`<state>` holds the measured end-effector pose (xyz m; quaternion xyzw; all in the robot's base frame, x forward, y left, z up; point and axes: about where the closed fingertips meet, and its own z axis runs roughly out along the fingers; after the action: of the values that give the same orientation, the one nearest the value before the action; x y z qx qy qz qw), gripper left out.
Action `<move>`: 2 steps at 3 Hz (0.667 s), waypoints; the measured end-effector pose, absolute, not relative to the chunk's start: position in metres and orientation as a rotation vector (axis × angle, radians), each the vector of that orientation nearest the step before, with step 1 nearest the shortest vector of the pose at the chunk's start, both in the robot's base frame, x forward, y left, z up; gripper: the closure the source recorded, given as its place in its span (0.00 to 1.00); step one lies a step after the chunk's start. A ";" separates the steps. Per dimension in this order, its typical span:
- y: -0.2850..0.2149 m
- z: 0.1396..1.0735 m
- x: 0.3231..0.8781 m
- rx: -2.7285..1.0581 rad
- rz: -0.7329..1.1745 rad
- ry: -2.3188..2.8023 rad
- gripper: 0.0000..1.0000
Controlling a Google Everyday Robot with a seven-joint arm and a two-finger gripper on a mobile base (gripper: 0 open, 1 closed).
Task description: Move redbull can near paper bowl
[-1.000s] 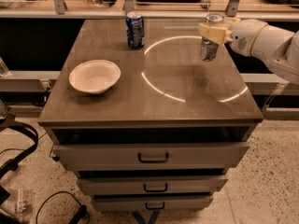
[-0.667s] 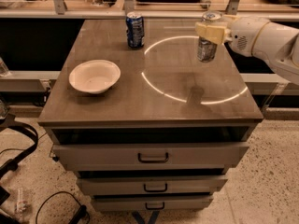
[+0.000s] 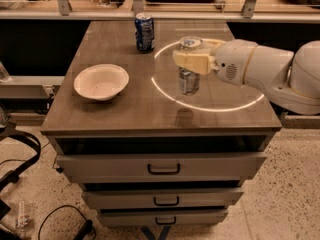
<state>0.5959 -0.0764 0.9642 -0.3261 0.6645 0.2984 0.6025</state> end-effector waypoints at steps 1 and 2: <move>-0.029 0.955 0.576 -0.833 0.777 1.491 1.00; 0.008 0.945 0.566 -0.885 0.847 1.409 1.00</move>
Offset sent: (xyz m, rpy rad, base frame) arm -0.0428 0.1254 -0.0369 0.1013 -0.1185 0.3069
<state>0.5657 0.0076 0.9445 -0.3811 0.6065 0.3645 0.5950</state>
